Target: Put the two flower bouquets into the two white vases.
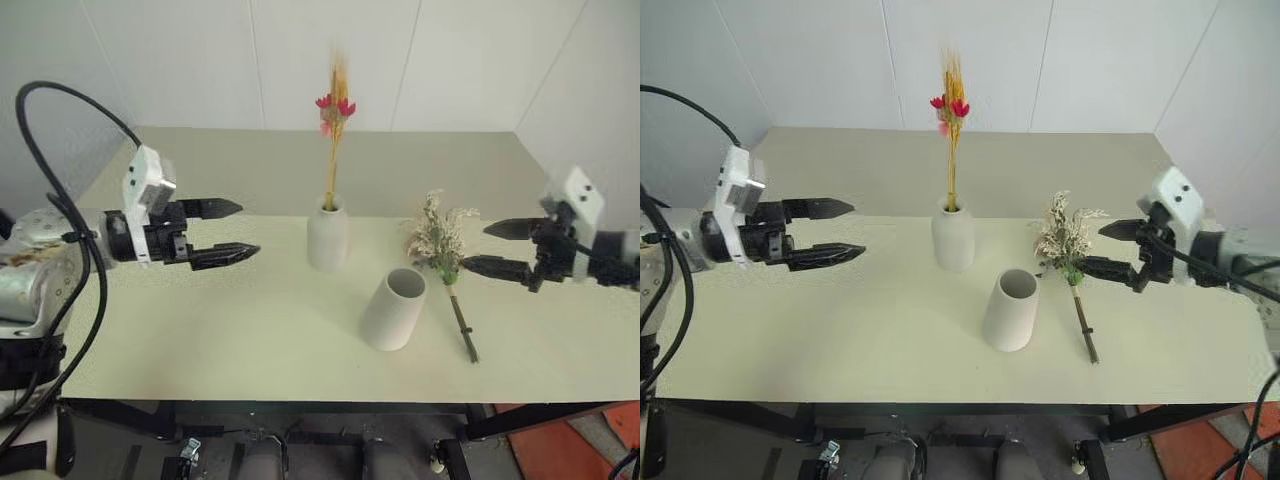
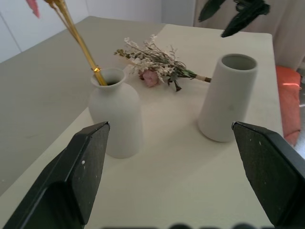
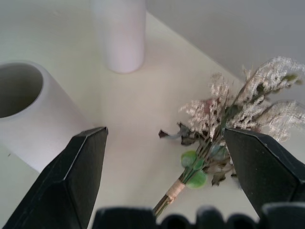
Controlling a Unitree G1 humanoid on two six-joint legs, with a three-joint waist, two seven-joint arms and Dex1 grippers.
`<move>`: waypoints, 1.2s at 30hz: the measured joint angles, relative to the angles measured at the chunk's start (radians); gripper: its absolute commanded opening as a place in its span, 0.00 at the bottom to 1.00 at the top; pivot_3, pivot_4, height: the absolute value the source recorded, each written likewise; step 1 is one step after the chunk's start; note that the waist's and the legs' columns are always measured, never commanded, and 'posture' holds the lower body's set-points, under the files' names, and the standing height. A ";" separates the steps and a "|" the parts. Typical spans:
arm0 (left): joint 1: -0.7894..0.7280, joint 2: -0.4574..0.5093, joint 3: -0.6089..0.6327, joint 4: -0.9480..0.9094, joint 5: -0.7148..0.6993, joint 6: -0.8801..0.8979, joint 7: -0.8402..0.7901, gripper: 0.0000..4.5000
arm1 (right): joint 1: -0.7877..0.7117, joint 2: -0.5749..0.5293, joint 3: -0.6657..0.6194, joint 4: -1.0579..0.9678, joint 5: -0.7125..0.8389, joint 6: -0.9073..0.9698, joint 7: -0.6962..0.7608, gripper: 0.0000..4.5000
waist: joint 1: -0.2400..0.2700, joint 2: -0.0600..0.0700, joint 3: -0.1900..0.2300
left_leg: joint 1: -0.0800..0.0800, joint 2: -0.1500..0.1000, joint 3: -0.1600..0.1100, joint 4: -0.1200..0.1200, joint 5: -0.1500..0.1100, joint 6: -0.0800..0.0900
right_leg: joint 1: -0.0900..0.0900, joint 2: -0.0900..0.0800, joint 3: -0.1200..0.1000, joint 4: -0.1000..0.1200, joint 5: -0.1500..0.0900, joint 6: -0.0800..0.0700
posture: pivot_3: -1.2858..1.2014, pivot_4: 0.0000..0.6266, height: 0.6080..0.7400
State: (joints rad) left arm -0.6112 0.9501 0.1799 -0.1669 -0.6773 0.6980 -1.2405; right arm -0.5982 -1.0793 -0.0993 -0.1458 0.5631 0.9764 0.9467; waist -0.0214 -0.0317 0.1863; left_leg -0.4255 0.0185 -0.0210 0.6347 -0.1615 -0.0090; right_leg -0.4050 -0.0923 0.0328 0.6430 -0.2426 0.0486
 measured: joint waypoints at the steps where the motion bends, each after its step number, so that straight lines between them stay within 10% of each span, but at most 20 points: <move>1: -0.006 0.007 0.001 -0.002 -0.012 -0.006 -0.031 0.99 | -0.034 0.010 0.019 0.008 0.002 0.050 -0.015 1.00 | 0.001 0.000 0.000 | 0.000 0.000 0.000 -0.001 0.000 0.000 | 0.000 0.000 0.000 0.000 0.000 -0.001 | 0.52 0.24 1.00; 26: 0.055 0.023 0.045 -0.115 -0.079 -0.001 0.022 0.99 | -0.432 0.192 0.626 0.524 -0.302 0.313 -0.002 1.00 | -0.009 0.000 0.000 | -0.007 0.000 0.001 -0.001 0.000 0.000 | -0.009 0.001 0.002 0.003 0.002 -0.003 | 0.52 0.24 1.00; 36: 0.061 0.025 0.047 -0.128 -0.111 0.003 0.037 1.00 | -0.462 0.290 0.620 0.690 -0.390 0.226 0.004 0.33 | -0.020 0.000 0.000 | -0.006 0.000 0.001 -0.001 0.000 0.000 | -0.009 0.002 0.002 0.004 0.002 -0.003 | 0.52 0.24 1.00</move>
State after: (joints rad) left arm -0.5499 0.9749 0.2265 -0.2947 -0.7882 0.7011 -1.2031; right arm -1.0603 -0.7889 0.5208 0.5445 0.1730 1.2024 0.9502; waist -0.0412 -0.0317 0.1863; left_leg -0.4318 0.0182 -0.0202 0.6334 -0.1614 -0.0087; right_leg -0.4138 -0.0907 0.0350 0.6469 -0.2410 0.0460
